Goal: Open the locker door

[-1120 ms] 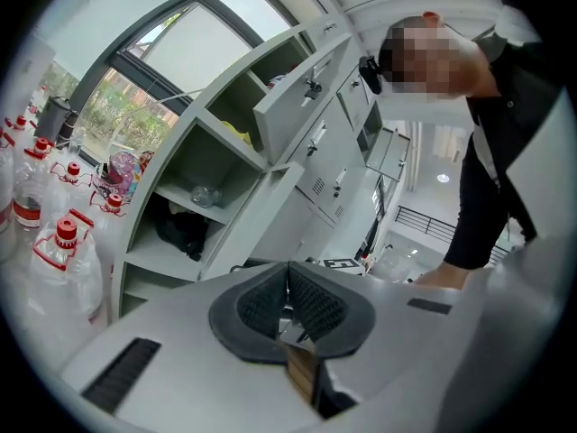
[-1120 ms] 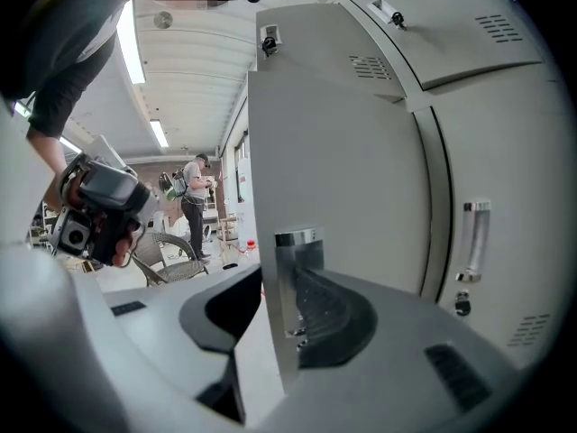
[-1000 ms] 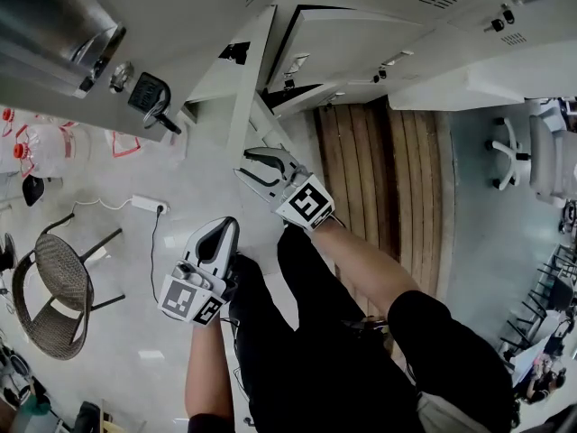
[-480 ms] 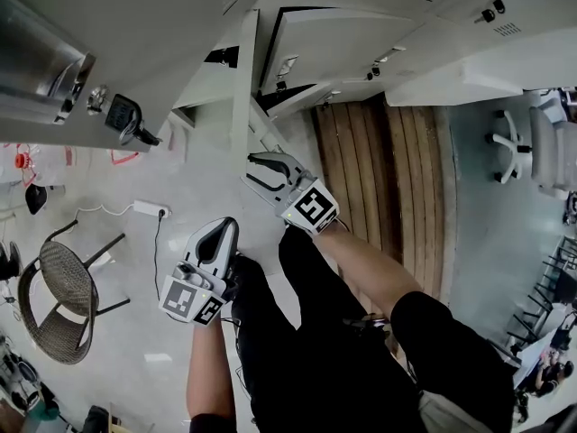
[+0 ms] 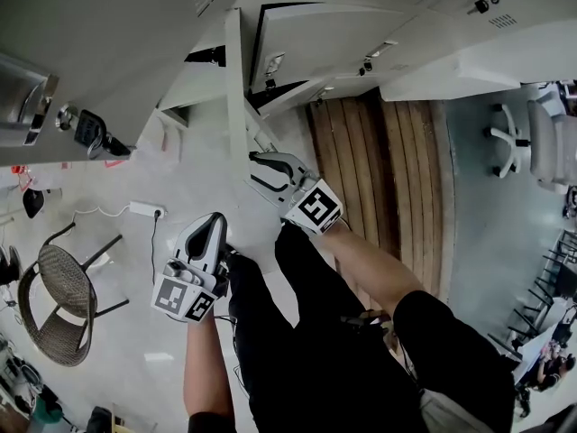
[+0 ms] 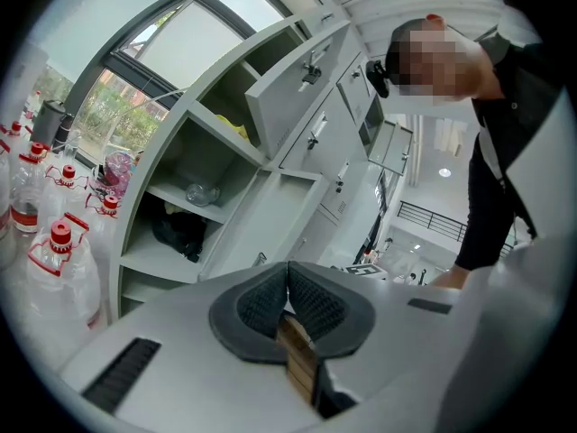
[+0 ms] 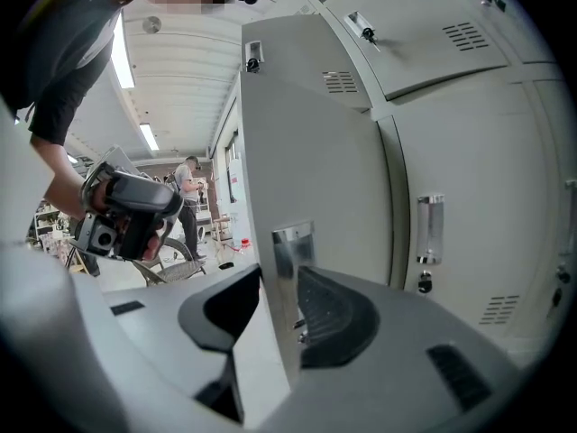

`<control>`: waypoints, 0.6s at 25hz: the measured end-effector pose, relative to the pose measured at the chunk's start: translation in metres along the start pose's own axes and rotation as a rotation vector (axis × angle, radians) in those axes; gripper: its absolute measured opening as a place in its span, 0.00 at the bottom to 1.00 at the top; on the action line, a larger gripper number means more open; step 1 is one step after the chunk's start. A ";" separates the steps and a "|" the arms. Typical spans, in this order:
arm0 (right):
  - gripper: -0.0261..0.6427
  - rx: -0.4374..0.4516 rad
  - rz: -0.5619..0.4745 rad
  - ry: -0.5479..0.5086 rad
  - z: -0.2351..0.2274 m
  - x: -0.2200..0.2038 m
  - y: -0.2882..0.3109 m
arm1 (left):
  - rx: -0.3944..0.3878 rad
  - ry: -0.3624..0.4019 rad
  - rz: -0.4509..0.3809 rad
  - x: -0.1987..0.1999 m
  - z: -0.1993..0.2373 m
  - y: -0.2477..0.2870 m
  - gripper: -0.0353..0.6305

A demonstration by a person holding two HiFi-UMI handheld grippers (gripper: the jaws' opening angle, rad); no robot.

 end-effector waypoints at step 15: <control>0.23 0.003 -0.010 0.039 -0.028 -0.011 -0.056 | -0.017 0.015 0.023 -0.013 -0.031 0.031 0.08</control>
Point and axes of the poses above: the fingertips, and each gripper's own axes: y forward along the fingers, z to its left, x out of its top, the point moved 3 cm from there along -y, backward along the fingers, and after that the axes turned 7 degrees about x, right-handed, at the moved point
